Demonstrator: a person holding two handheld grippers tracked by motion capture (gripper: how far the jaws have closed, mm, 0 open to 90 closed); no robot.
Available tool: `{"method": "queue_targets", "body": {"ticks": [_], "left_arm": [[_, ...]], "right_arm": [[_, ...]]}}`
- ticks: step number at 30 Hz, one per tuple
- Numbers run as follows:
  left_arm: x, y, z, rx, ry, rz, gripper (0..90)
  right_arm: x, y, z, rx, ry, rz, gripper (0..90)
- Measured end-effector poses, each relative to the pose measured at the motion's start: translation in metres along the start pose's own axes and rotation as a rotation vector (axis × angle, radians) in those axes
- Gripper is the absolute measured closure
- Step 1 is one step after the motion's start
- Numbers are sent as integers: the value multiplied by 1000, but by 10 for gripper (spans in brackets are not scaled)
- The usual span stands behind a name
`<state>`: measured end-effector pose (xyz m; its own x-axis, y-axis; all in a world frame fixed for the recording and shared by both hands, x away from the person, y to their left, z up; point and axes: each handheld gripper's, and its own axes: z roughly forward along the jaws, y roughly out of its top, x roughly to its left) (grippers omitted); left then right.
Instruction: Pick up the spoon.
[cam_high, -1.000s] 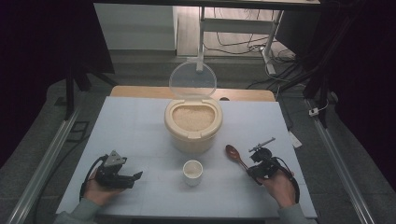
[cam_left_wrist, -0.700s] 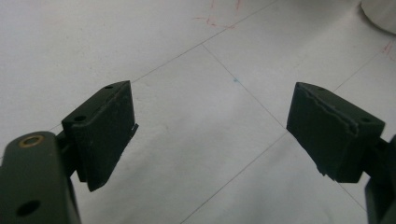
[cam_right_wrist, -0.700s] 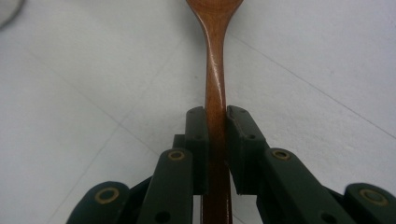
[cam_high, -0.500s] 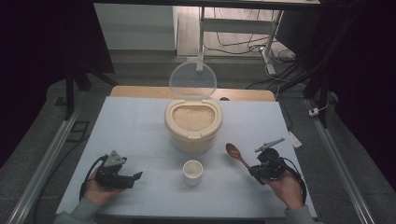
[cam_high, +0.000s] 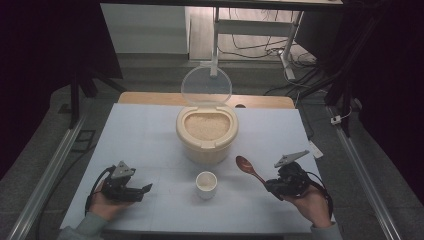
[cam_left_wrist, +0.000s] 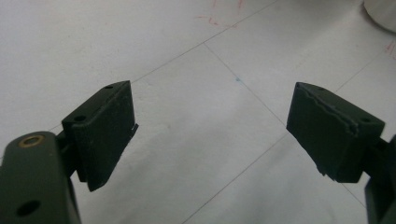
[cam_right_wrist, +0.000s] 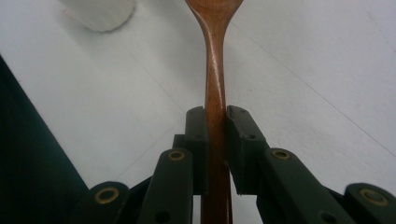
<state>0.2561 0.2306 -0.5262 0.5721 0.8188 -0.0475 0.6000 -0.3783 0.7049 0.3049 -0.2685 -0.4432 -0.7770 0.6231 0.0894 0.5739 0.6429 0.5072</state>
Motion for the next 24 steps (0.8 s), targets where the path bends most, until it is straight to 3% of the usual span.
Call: {"method": "queue_targets", "body": {"ticks": [11, 24], "left_arm": [[0, 0, 0, 1, -1, 1, 150], [0, 1, 1, 1, -3, -1, 149]], "right_arm": [[15, 10, 2, -37, 77, -68, 790], [44, 40, 16, -46, 137, -210, 790]]}}
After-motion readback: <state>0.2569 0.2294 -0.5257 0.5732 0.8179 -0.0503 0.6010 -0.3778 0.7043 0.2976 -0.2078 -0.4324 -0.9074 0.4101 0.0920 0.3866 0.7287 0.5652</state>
